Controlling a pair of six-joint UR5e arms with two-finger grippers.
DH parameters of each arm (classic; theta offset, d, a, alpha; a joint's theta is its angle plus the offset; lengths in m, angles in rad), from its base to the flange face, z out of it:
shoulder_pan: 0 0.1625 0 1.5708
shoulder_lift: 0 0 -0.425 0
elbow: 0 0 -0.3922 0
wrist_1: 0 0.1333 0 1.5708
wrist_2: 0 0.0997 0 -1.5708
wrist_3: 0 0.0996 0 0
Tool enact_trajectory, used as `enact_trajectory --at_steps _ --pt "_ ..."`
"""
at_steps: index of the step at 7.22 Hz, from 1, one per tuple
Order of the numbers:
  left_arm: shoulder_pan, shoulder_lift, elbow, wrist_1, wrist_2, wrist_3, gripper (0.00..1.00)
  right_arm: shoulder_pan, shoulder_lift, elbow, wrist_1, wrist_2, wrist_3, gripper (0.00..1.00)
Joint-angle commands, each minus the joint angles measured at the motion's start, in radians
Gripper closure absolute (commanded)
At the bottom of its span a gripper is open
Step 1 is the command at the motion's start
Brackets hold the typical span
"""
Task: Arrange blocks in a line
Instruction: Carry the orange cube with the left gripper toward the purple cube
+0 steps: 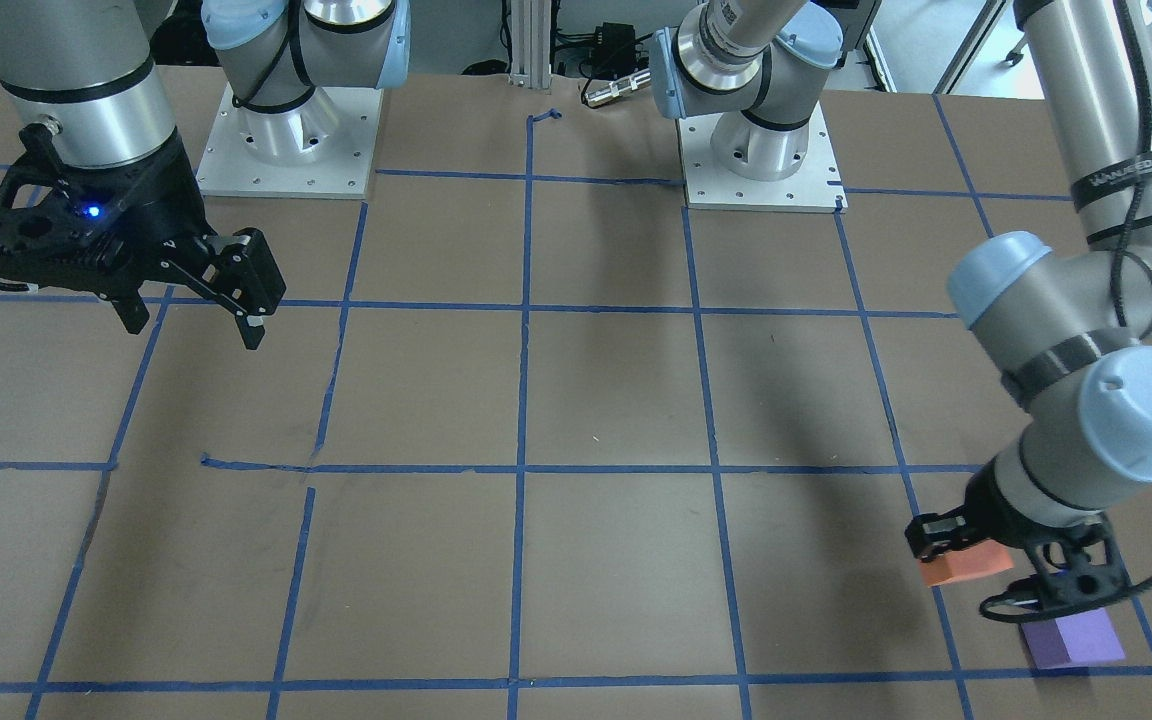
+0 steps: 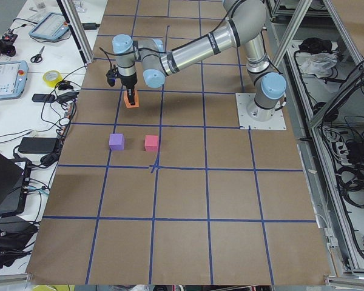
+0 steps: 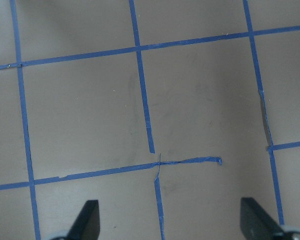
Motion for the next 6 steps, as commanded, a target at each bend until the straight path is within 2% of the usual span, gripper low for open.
enact_trajectory --at_steps 1,2,6 --pt "0.181 -0.024 0.014 -0.011 -0.009 0.217 1.0 0.0 0.0 0.0 0.0 0.002 0.0 0.0" --pt "0.254 -0.048 0.019 0.002 -0.044 0.291 1.0 0.0 0.0 0.0 0.0 -0.001 0.0 0.0" --pt "0.258 -0.053 0.016 0.009 -0.072 0.334 1.0 0.0 0.0 0.0 0.0 -0.006 -0.002 0.0"
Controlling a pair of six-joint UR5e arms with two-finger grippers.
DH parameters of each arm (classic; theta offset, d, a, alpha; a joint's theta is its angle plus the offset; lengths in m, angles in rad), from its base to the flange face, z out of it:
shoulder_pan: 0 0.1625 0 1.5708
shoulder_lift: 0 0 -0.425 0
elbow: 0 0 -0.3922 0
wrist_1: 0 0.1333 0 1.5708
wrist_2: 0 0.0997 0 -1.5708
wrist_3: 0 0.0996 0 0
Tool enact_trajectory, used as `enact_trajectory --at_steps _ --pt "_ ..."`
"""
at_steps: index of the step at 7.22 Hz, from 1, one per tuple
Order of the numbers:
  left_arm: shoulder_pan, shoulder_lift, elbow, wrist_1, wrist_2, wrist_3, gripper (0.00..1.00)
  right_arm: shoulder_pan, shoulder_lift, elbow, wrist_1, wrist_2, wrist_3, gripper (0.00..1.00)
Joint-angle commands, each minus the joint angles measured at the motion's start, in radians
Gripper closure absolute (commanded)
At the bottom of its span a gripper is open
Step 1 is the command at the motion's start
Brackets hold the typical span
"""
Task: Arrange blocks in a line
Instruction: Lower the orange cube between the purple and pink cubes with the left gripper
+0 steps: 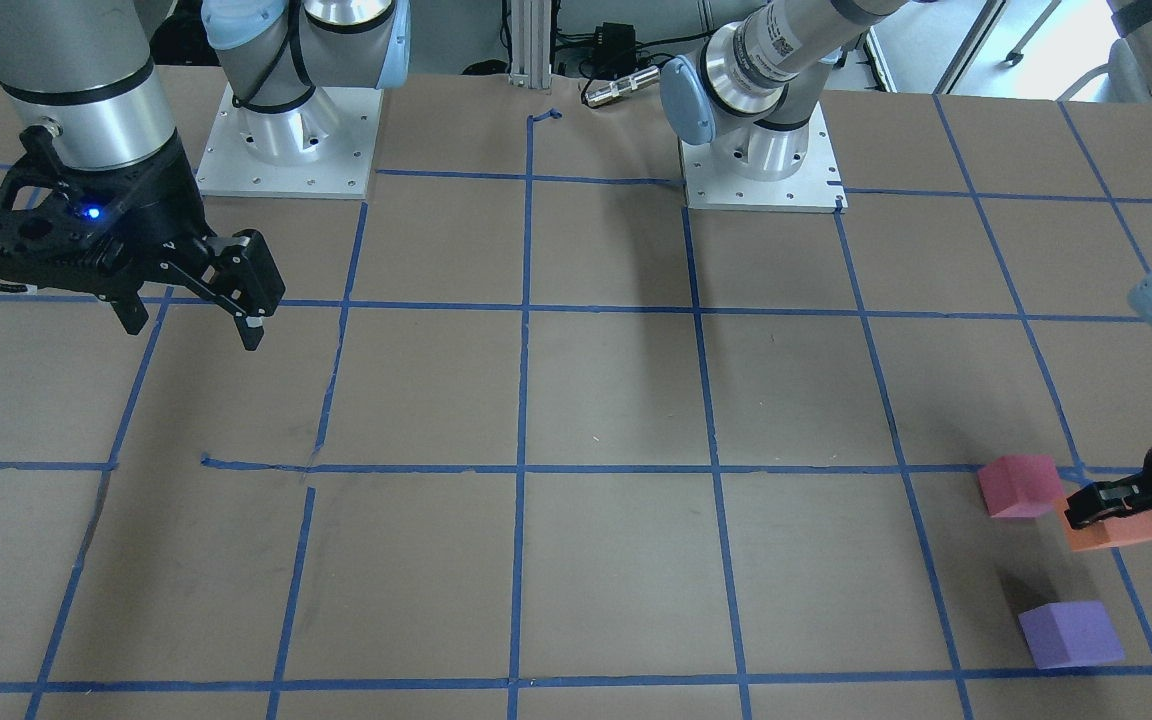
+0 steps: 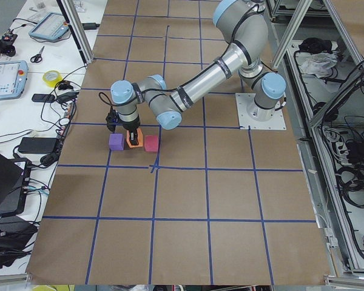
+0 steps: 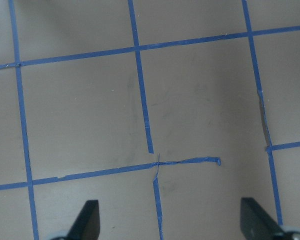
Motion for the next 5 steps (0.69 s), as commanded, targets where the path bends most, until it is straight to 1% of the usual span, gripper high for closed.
enact_trajectory --at_steps 1,2,3,5 --pt "-0.003 -0.008 -0.004 0.03 -0.037 0.042 1.0 0.0 -0.001 -0.002 0.0 0.002 0.001 0.0" --pt "-0.009 -0.018 -0.005 0.044 -0.084 0.118 1.0 0.0 -0.001 -0.002 0.0 0.007 0.001 0.0" --pt "-0.01 -0.029 -0.005 0.062 -0.084 0.176 1.0 0.0 -0.003 -0.002 0.0 0.007 0.001 0.0" --pt "-0.013 -0.035 -0.007 0.063 -0.075 0.172 1.0 0.0 -0.001 -0.002 0.0 0.007 0.0 0.0"
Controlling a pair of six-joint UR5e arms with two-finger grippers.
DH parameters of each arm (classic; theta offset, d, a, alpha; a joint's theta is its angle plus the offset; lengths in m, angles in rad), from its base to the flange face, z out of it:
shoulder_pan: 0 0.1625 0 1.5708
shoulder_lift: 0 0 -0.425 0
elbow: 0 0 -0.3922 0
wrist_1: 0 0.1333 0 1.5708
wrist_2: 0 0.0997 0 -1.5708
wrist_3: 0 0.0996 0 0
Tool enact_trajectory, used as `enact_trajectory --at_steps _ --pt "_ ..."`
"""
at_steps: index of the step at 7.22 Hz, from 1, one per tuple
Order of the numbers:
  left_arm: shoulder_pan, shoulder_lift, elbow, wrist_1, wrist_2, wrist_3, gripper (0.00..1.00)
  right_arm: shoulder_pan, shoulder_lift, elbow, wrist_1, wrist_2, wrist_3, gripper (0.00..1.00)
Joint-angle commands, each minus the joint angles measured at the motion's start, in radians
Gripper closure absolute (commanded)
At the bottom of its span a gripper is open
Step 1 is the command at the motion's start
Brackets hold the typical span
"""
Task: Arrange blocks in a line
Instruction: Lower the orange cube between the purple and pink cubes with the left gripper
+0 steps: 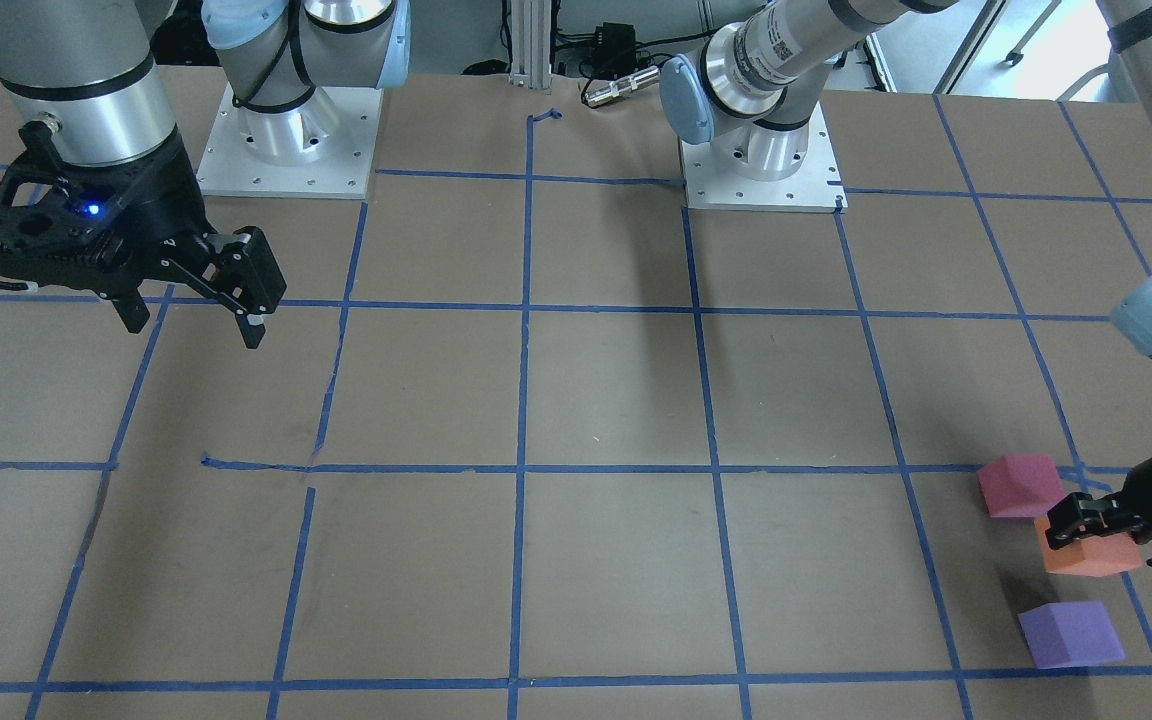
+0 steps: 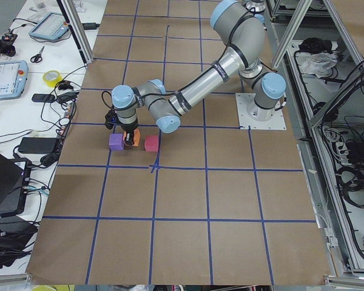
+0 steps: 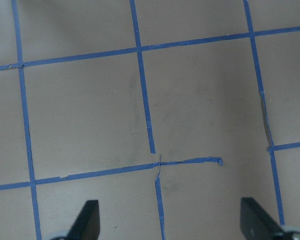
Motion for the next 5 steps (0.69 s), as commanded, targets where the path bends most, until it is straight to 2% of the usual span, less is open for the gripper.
enact_trajectory --at_steps 1,2,3,5 --pt "-0.012 -0.008 -0.001 0.003 0.001 -0.002 1.0 0.0 0.0 0.001 0.0 0.0 -0.001 0.0" --pt "-0.039 -0.008 -0.003 -0.002 0.013 -0.027 1.0 0.0 0.0 -0.001 0.0 0.0 -0.001 0.0" --pt "-0.053 -0.007 -0.007 0.003 0.065 -0.031 1.0 0.0 0.0 -0.001 0.0 0.0 -0.001 0.0" --pt "-0.053 -0.01 -0.01 0.025 0.076 -0.121 1.0 0.0 -0.003 -0.001 0.0 -0.001 -0.001 0.0"
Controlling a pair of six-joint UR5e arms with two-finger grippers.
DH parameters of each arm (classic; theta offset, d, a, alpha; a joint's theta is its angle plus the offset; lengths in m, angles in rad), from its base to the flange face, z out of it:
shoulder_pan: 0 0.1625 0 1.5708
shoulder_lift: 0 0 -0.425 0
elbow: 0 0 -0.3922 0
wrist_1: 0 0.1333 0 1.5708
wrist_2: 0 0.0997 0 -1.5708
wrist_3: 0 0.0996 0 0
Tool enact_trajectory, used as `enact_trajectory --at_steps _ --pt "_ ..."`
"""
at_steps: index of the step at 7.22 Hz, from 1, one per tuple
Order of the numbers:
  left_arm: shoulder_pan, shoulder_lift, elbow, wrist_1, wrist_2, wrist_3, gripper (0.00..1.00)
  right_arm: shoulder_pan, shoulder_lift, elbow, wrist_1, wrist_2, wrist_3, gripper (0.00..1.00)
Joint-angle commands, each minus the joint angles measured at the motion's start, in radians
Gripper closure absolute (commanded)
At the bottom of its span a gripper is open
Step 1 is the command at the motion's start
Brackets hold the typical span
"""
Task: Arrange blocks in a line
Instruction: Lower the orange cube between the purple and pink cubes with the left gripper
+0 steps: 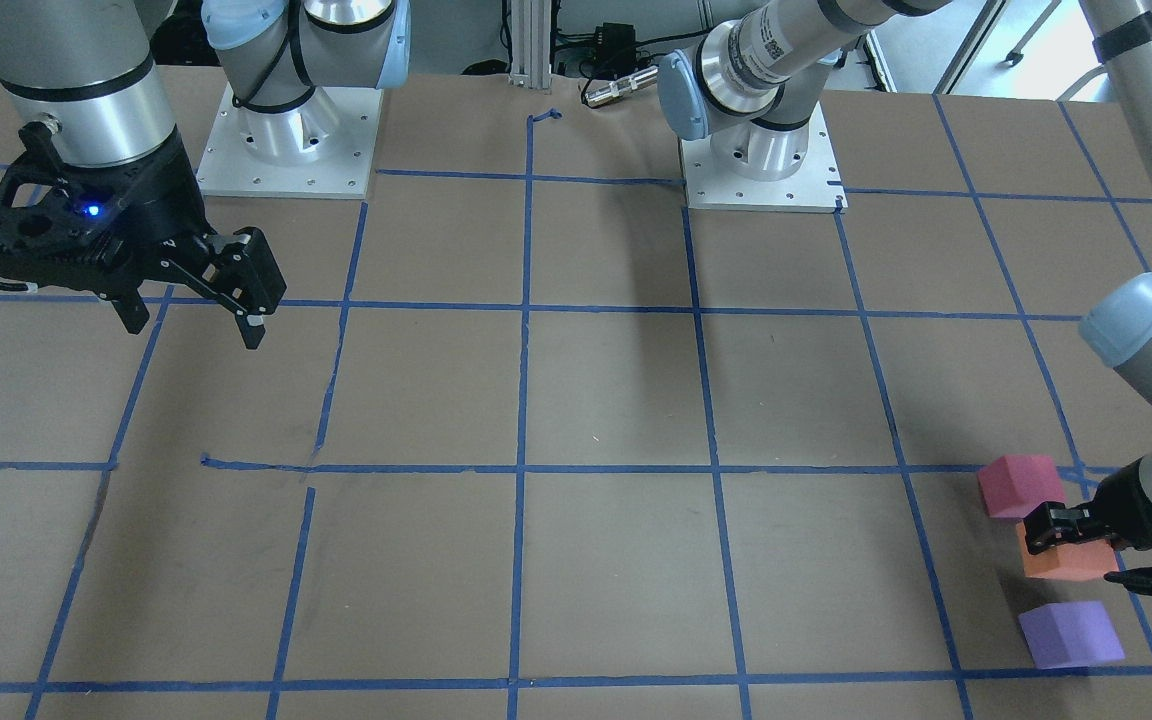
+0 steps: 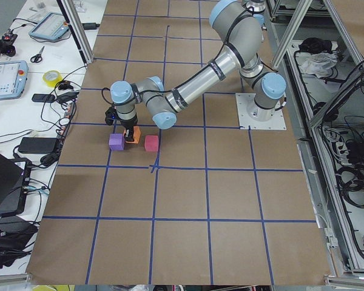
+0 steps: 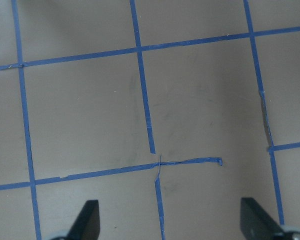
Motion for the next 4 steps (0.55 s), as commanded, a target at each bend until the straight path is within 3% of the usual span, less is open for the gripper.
enact_trajectory --at_steps 1,2,4 --pt "-0.001 -0.007 -0.001 0.008 0.007 -0.087 1.0 0.0 -0.001 0.0 0.0 0.001 0.0 0.0" --pt "-0.001 -0.009 0.003 0.01 0.0 -0.16 1.0 0.0 -0.008 0.0 0.0 0.001 0.0 0.0" --pt "0.0 -0.006 -0.001 0.01 0.0 -0.133 1.0 0.0 -0.012 -0.002 0.0 -0.001 0.0 0.0"
